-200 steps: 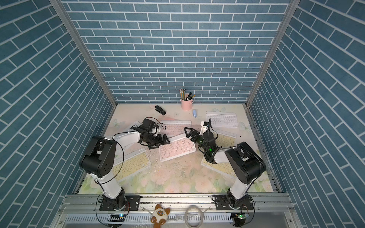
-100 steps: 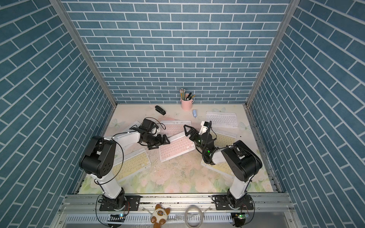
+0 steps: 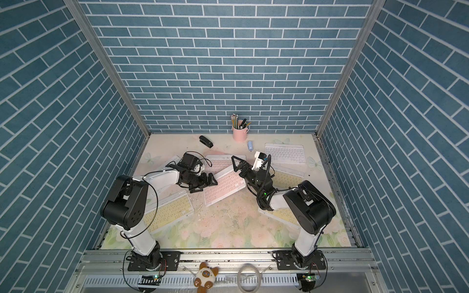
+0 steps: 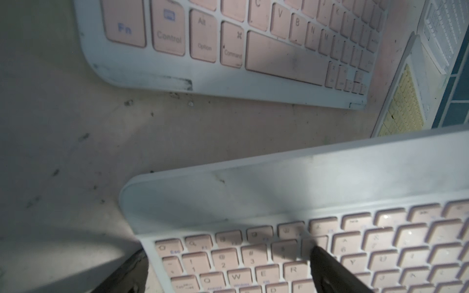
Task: Stack the numeric keypads
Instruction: Pick up the numeric keypad from the center of the board.
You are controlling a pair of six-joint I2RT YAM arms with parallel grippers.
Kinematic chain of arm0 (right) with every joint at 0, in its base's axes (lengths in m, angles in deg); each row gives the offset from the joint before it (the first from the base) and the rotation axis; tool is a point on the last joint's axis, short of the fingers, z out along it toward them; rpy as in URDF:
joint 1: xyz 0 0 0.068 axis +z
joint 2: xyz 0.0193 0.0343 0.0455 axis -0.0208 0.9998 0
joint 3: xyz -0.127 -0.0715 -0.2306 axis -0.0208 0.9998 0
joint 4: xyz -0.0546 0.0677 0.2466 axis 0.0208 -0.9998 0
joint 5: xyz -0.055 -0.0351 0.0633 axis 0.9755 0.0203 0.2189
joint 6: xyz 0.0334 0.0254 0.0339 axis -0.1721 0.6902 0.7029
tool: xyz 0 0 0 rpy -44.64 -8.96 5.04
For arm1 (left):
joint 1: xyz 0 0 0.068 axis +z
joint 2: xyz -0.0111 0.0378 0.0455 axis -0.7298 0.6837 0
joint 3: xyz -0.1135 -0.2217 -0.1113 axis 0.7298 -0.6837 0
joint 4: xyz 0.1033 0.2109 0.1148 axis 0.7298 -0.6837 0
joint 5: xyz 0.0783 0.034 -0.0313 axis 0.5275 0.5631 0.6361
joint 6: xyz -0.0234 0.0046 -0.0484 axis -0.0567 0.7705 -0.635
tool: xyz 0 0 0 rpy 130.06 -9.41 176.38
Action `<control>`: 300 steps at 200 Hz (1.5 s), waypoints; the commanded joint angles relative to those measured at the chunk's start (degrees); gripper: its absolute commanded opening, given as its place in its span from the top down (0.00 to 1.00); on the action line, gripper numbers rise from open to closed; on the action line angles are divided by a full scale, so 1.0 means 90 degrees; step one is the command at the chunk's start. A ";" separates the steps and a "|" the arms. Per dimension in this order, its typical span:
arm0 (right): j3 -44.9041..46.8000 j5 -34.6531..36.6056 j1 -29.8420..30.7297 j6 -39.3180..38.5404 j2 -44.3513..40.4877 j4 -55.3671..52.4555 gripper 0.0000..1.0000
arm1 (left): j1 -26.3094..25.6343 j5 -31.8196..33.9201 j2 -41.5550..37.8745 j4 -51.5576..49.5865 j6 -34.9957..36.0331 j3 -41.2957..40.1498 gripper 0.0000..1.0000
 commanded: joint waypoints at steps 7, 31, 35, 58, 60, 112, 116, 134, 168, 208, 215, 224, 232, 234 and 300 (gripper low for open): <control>-0.0176 -0.0628 0.0568 0.1034 0.0344 0.0087 0.04 | -0.0170 -0.0699 -0.0096 0.0503 0.0052 -0.0101 0.00; -0.0240 -0.0456 0.0673 0.1090 0.0450 0.0140 0.04 | -0.0167 -0.0704 -0.0105 0.0530 0.0045 -0.0118 0.00; -0.0248 -0.0431 0.0688 0.1098 0.0471 0.0164 0.04 | -0.0174 -0.0699 -0.0105 0.0541 0.0040 -0.0129 0.01; -0.0199 -0.0262 0.0732 0.1258 0.0624 0.0500 0.04 | -0.0166 -0.0717 -0.0154 0.0614 0.0008 -0.0192 0.01; -0.0193 -0.0236 0.0732 0.1275 0.0636 0.0542 0.04 | -0.0170 -0.0717 -0.0157 0.0625 0.0002 -0.0199 0.01; -0.0168 -0.0172 0.0768 0.1256 0.0643 0.0672 0.04 | -0.0157 -0.0813 -0.0308 0.1152 -0.0208 -0.0483 0.00; -0.0163 -0.0172 0.0771 0.1250 0.0632 0.0672 0.04 | -0.0147 -0.0822 -0.0325 0.1218 -0.0240 -0.0515 0.01; -0.0169 -0.0172 0.0766 0.1236 0.0602 0.0674 0.04 | -0.0124 -0.0911 -0.0398 0.1669 -0.0465 -0.0738 0.01; -0.0192 0.0047 0.0815 0.1264 0.0592 0.0677 0.04 | -0.0076 -0.1033 -0.0562 0.2606 -0.0884 -0.1202 0.00; -0.0231 0.0213 0.0879 0.1299 0.0611 0.0673 0.04 | -0.0052 -0.1044 -0.0803 0.3433 -0.1204 -0.1699 0.00; -0.0236 0.0234 0.0884 0.1304 0.0629 0.0672 0.04 | -0.0039 -0.1039 -0.0822 0.3492 -0.1229 -0.1755 0.00; -0.0230 0.0275 0.0895 0.1329 0.0673 0.0679 0.04 | -0.0037 -0.1029 -0.0853 0.3578 -0.1249 -0.1818 0.01; -0.0235 0.0322 0.0916 0.1376 0.0721 0.0677 0.04 | -0.0025 -0.1025 -0.0874 0.3645 -0.1279 -0.1865 0.00; -0.0226 0.0345 0.0917 0.1388 0.0727 0.0674 0.04 | -0.0024 -0.1021 -0.0874 0.3670 -0.1286 -0.1880 0.00; -0.0305 0.0726 0.1054 0.1499 0.0807 0.0433 0.04 | 0.0002 -0.1049 -0.0947 0.4209 -0.1484 -0.2097 0.00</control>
